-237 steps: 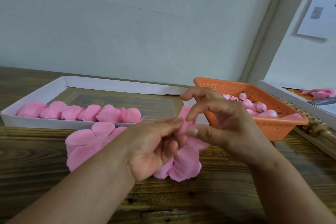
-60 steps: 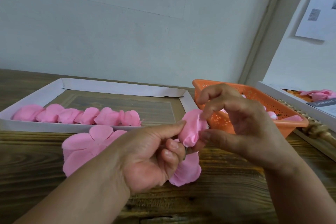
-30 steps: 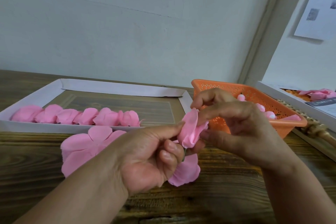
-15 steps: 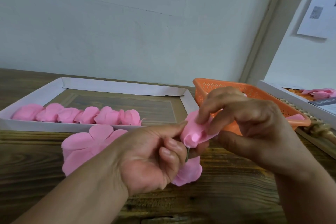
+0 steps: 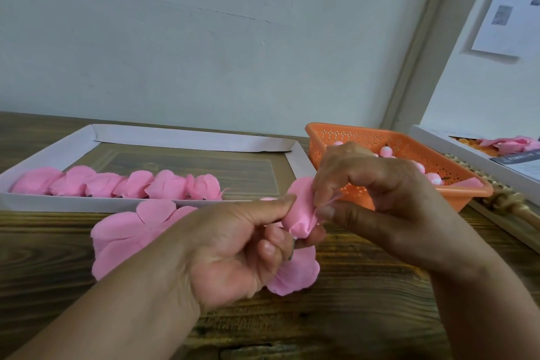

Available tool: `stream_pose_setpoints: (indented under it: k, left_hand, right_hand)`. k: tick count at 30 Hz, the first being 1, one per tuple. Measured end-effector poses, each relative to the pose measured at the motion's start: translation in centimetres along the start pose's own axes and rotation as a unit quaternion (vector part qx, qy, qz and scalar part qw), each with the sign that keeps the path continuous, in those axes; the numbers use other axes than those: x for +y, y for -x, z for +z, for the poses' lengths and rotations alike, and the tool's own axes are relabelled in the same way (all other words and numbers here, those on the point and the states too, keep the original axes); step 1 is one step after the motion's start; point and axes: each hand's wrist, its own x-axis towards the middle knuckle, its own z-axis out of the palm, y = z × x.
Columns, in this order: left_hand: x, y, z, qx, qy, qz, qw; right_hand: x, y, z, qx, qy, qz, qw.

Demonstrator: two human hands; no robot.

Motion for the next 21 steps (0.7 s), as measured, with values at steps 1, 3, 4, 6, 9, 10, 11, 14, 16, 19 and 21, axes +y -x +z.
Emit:
stream_pose_setpoints:
  k: [1,3,4,6,9,10,11,14,16,19,21]
  left_hand:
    - [-0.1,0.0,0.0,0.003,-0.017,0.011,1.000]
    - [-0.3,0.0,0.1,0.007,-0.053,0.030,0.998]
    - [-0.4,0.0,0.2,0.011,-0.072,0.041,0.997]
    - [-0.6,-0.1,0.1,0.020,-0.099,0.065,0.993]
    - [-0.6,0.0,-0.2,0.022,-0.115,0.101,0.988]
    - [-0.6,0.0,-0.3,0.017,-0.122,0.117,0.986]
    - [-0.5,0.0,-0.3,0.013,-0.127,0.134,0.983]
    - [-0.4,0.0,-0.2,0.011,-0.138,0.179,0.974]
    - [-0.4,-0.1,-0.3,0.016,-0.152,0.197,0.968]
    - [-0.5,-0.3,-0.5,0.034,-0.184,0.205,0.961]
    - [-0.6,-0.5,-0.7,0.059,-0.210,0.224,0.950]
  right_hand:
    - [-0.1,-0.1,0.1,0.001,0.009,-0.005,1.000]
    - [-0.1,-0.3,0.2,0.003,0.025,-0.011,1.000]
    - [-0.2,-0.3,0.3,0.005,0.028,-0.012,1.000]
    - [-0.3,-0.4,0.5,0.014,0.019,-0.003,1.000]
    - [-0.2,-0.6,0.7,0.082,0.007,0.067,0.994]
    - [-0.1,-0.6,0.9,0.119,-0.002,0.117,0.986]
    - [-0.1,-0.6,1.0,0.145,-0.026,0.165,0.975]
    - [0.1,-0.8,1.9,0.119,-0.154,0.224,0.955]
    - [0.3,-0.8,2.3,0.100,-0.238,0.241,0.936]
    - [0.4,-0.8,2.4,0.071,-0.307,0.245,0.917]
    - [0.5,-0.8,2.4,0.064,-0.295,0.231,0.925]
